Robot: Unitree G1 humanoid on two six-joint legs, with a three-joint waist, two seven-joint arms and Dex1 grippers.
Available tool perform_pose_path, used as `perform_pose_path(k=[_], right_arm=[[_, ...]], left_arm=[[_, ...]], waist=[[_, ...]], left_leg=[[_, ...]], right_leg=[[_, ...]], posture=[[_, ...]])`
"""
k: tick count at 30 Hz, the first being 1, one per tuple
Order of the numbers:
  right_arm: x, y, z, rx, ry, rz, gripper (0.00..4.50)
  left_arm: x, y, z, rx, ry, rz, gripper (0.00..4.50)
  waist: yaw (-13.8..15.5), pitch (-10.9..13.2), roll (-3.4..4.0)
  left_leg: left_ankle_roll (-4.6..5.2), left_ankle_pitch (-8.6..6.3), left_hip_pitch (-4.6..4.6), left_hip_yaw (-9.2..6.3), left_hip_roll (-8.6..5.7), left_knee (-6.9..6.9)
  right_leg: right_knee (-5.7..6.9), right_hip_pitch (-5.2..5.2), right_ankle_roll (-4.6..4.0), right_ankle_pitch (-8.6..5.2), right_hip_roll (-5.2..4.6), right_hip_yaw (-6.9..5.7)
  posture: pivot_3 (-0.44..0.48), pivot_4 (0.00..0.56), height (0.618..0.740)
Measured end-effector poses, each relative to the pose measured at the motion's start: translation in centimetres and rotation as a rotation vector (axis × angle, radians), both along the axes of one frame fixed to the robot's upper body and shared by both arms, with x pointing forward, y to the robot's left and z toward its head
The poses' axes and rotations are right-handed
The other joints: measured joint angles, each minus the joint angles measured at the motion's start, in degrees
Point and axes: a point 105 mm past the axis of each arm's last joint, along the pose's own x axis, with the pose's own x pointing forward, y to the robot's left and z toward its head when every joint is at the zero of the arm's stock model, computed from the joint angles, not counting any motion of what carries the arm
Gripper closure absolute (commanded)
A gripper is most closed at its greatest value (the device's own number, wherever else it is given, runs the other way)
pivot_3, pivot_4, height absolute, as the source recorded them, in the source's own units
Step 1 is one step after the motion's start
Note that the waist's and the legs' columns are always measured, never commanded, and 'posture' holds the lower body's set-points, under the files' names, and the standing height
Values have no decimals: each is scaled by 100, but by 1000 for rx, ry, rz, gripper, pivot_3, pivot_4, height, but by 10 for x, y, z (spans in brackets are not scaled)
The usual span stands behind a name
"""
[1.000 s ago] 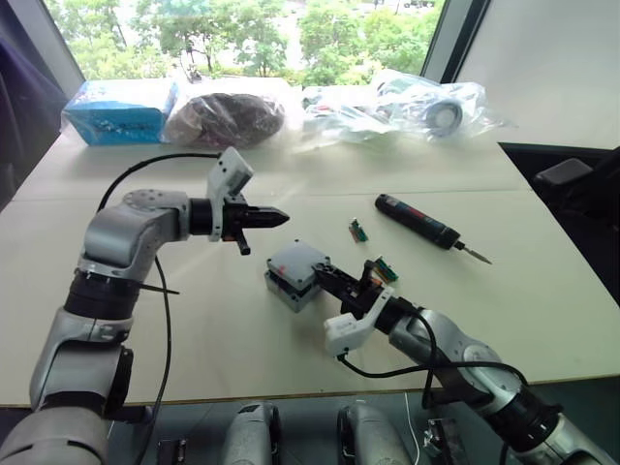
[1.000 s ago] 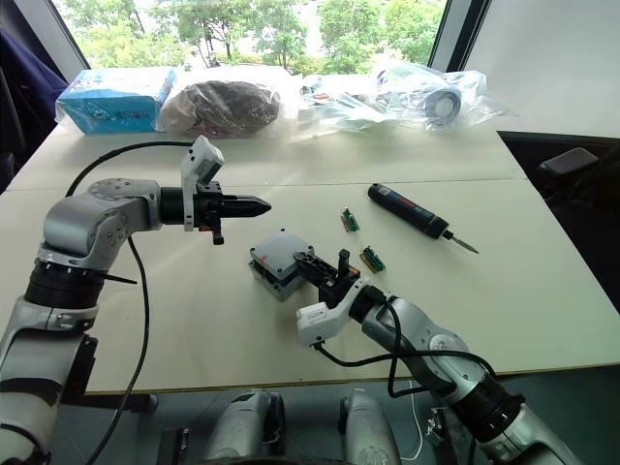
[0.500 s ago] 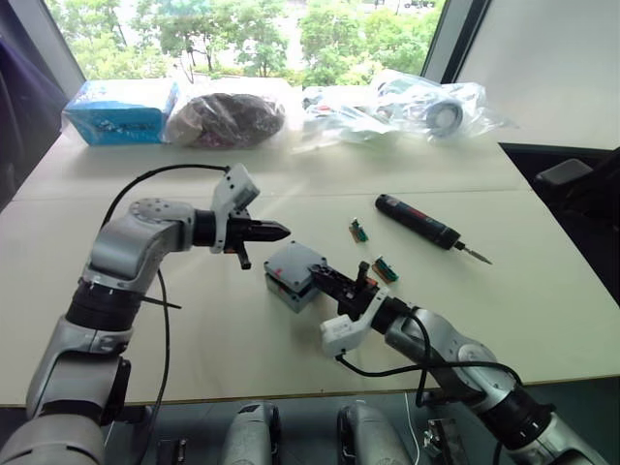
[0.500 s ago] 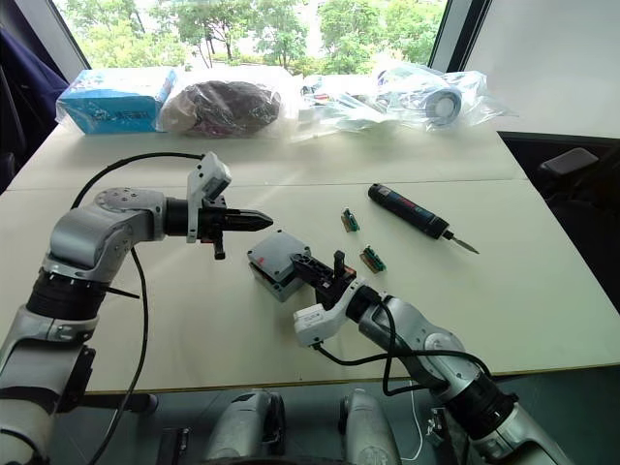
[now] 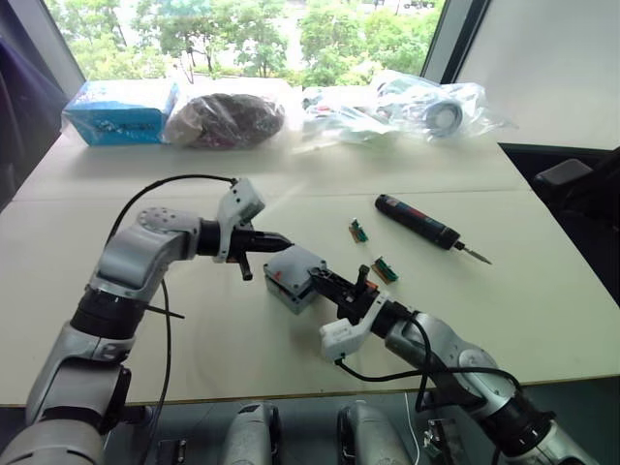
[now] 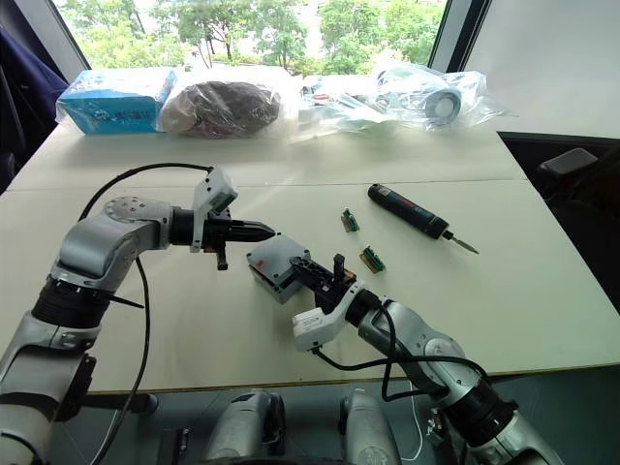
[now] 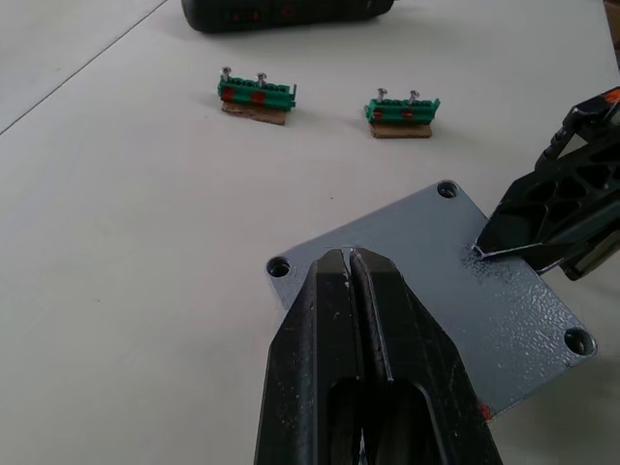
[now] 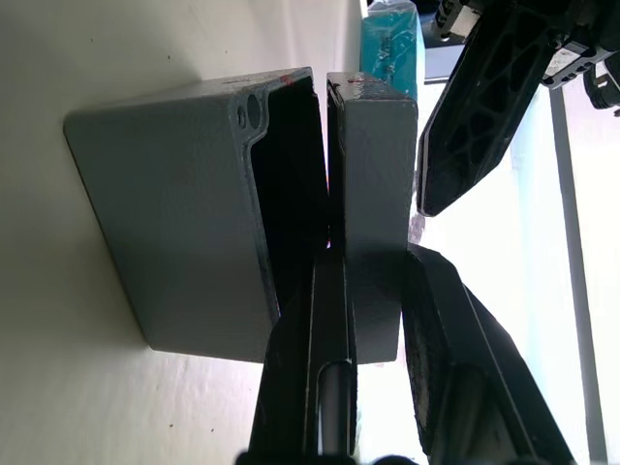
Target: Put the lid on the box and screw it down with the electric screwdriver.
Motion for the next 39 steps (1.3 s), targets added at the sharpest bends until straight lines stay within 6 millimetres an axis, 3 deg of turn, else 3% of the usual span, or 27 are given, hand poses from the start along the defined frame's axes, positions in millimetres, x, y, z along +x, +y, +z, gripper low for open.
perform_pose_path(k=[5,7,8,14,25,39], right_arm=[[-2,1,-2,10,13,-4,4355],[-2,1,-2,9,16,-6,3321],[-3,1,-5,0,30,-7,3250],[-5,-1,4,18,7,-10,890],[-15,-9,1,4,52,-23,890],[-24,-23,3,21,90,-9,890]], left_arm=[[-8,-3,-9,84,-34,-64,4451],[-9,-3,-10,128,-81,-88,4500],[-9,-3,-13,159,-97,-101,4500],[-10,-3,-21,209,-148,-127,4500],[-15,-8,-31,210,-150,-129,4500],[-16,-8,-33,226,-156,-120,4500]], waist=[[-1,-3,0],[2,-5,-1],[6,-8,1],[8,-41,0],[40,-77,4],[120,-82,4]], left_leg=[[1,-1,5,0,0,0],[1,-1,7,-1,0,0],[2,-1,10,-1,0,0],[29,-18,31,-1,1,0],[49,-46,109,-13,5,-4],[51,-49,128,-19,0,-5]], right_leg=[[0,5,-11,-6,0,1],[0,7,-12,-7,1,0],[-1,10,-12,-7,1,0],[-1,33,-14,-9,0,1],[-3,110,-31,-56,-16,0],[-3,121,-32,-58,-29,-1]], posture=[[0,150,740],[0,150,740],[0,150,740],[0,150,740],[0,150,740],[0,150,740]])
